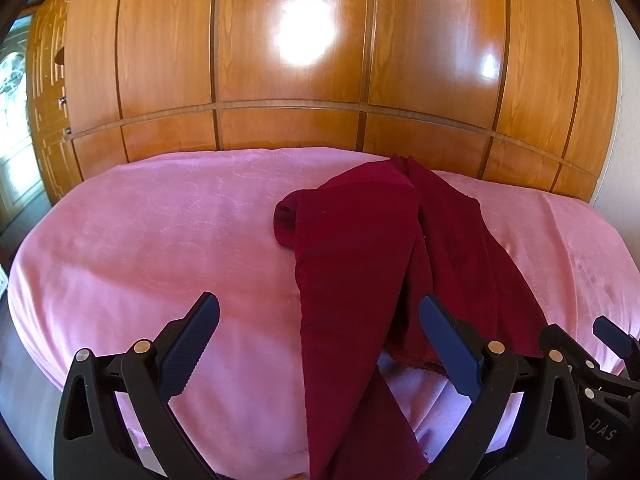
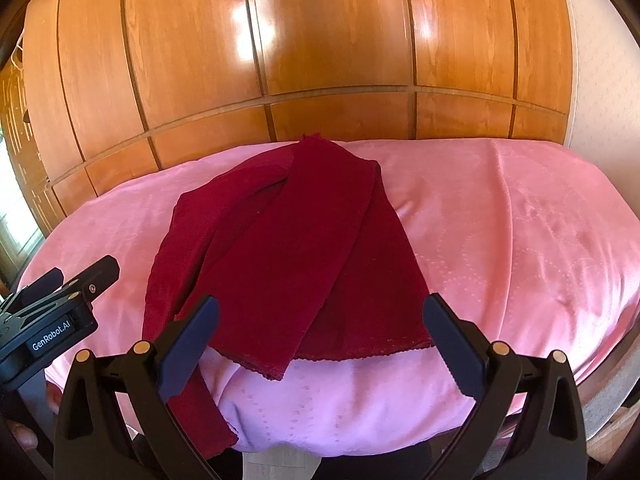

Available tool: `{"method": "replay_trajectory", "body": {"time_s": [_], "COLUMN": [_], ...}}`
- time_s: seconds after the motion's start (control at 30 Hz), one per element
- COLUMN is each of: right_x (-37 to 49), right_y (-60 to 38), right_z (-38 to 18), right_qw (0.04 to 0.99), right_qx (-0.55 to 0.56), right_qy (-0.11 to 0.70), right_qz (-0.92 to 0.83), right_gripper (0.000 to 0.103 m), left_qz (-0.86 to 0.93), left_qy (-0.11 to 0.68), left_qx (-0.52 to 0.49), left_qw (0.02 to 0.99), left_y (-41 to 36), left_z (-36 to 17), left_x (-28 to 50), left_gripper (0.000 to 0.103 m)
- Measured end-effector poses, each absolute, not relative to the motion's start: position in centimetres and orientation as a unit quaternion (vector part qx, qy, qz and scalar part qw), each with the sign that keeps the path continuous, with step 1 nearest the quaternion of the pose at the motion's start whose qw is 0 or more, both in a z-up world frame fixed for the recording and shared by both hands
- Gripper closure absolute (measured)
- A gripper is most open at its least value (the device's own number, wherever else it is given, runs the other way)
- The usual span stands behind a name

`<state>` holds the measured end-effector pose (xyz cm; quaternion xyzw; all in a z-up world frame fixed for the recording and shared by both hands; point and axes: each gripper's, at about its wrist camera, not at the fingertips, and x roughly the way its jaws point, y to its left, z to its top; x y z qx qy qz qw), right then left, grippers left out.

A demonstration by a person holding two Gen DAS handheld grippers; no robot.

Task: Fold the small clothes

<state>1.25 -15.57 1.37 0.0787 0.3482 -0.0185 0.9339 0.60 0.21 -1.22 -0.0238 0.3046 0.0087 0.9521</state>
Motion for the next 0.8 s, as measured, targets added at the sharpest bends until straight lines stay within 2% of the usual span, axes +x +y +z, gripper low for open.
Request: {"method": "replay_trajectory", "body": {"time_s": [0.3, 0.8], "right_x": [-0.2, -0.5], "right_y": [-15.4, -16.2], "right_z": [2.2, 1.3], "right_qw": [0.941, 0.928], "right_qx": [0.102, 0.147], "right_qy": [0.322, 0.338], "right_qz": [0.030, 0.056], "right_gripper": [0.002, 0.002], "left_qz": [0.007, 0.001], "left_qy": [0.306, 0.308], "left_qx": [-0.027, -0.028], "left_qw": [0.951, 0.951], "left_y": [0.2, 0.3], "left_z": [-1.2, -1.1], "left_x": [0.8, 0.8], "left_gripper": [0.004, 0.004]}}
